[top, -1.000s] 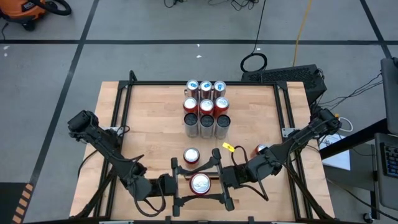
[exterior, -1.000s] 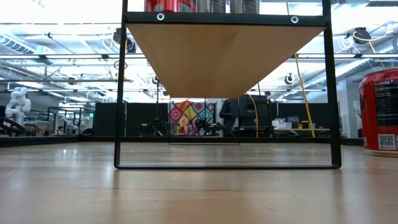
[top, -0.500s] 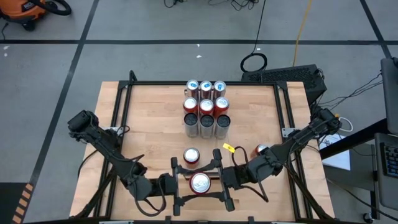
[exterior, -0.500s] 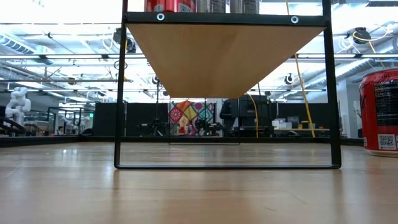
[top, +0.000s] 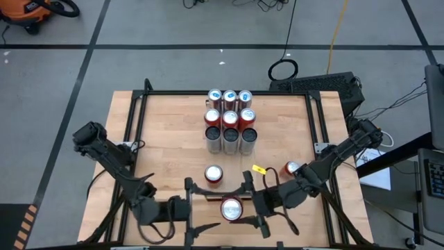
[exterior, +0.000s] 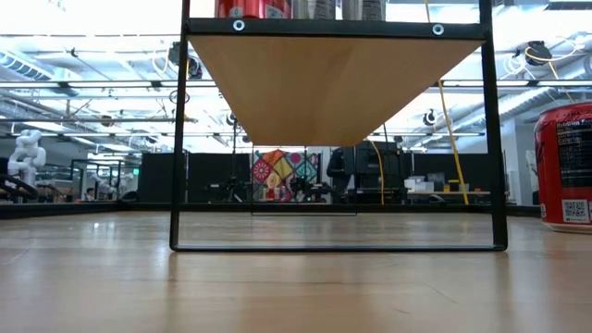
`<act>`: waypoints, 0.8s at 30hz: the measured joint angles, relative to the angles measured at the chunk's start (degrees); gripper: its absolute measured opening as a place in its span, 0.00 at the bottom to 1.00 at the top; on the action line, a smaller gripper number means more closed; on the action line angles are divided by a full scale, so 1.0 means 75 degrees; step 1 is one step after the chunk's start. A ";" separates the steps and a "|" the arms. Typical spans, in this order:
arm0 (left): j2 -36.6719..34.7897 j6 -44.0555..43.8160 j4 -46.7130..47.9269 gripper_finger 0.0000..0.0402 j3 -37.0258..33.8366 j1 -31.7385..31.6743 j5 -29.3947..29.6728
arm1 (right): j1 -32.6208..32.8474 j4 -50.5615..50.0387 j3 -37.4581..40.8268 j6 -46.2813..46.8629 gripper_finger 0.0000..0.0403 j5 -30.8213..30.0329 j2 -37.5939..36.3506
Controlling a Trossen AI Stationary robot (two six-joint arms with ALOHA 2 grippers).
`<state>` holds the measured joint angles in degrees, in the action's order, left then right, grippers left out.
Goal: Place canned beverage on shelf
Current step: Put the left red black soda can on the shelf aligned with the other red black soda can
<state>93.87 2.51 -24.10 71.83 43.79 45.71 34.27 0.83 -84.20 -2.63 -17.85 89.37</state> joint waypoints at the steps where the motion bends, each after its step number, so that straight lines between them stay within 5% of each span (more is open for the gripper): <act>1: -0.0048 0.0064 -0.0014 0.97 0.0000 0.0059 0.0027 | 0.0004 -0.0154 0.0002 -0.0002 0.66 0.0005 -0.0003; 15: -0.0181 0.0317 0.0081 0.97 -0.0009 0.0737 0.1014 | -0.0002 0.1262 0.1869 -0.0279 0.65 0.0237 -0.0633; 24: -0.0178 0.0391 0.0139 0.97 -0.0009 0.0728 0.1233 | 0.0098 0.4188 0.4609 -0.0540 0.66 0.0184 -0.2255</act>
<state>92.53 5.44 -23.06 71.77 49.25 54.95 35.00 32.24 -49.64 -6.68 -16.47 72.46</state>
